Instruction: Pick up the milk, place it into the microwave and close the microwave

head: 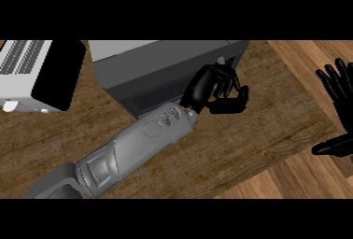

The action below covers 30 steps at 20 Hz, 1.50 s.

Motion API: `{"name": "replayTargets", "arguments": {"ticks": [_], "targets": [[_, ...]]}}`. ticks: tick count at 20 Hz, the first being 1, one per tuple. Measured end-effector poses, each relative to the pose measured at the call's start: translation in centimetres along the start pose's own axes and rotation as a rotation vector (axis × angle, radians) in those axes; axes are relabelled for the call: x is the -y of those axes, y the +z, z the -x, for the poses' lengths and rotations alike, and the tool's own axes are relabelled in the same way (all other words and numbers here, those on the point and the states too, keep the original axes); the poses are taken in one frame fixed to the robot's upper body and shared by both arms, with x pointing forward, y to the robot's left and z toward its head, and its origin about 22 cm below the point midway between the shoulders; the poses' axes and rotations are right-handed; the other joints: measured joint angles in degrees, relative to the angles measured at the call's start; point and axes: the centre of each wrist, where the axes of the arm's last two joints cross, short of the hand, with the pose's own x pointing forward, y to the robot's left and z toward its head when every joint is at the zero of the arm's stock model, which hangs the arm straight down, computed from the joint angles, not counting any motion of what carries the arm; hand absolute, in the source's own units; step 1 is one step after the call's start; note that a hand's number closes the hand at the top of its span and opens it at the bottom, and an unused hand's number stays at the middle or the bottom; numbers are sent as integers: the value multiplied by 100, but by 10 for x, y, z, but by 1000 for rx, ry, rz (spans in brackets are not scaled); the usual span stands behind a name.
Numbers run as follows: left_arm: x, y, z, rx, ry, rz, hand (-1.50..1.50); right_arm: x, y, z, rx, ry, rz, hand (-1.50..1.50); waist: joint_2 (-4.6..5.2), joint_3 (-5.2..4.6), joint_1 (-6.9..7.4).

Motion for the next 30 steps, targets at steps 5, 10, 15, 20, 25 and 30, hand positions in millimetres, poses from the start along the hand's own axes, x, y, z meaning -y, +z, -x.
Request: {"name": "replayTargets", "arguments": {"ticks": [5,10,15,20,25,30], "targets": [[-4,-3,0,0,-6,-23,150,-6,-14,-6,-13,-25,-81,-150,20,2,-64],[-4,-3,1,-8,-3,-35,150,-17,-37,-20,-11,-15,-236,150,6,2,-94],[-6,-2,2,-17,-2,-50,150,-35,-56,-34,2,-17,-383,150,-17,7,-144],[-9,-1,5,-23,-3,-79,150,-51,-64,-41,11,-29,-471,150,-35,13,-223],[-11,1,7,-27,-6,-105,150,-66,-70,-48,27,-46,-537,150,-53,11,-293],[-14,2,9,-29,-11,-135,150,-77,-72,-54,40,-62,-582,150,-66,10,-367]]}}
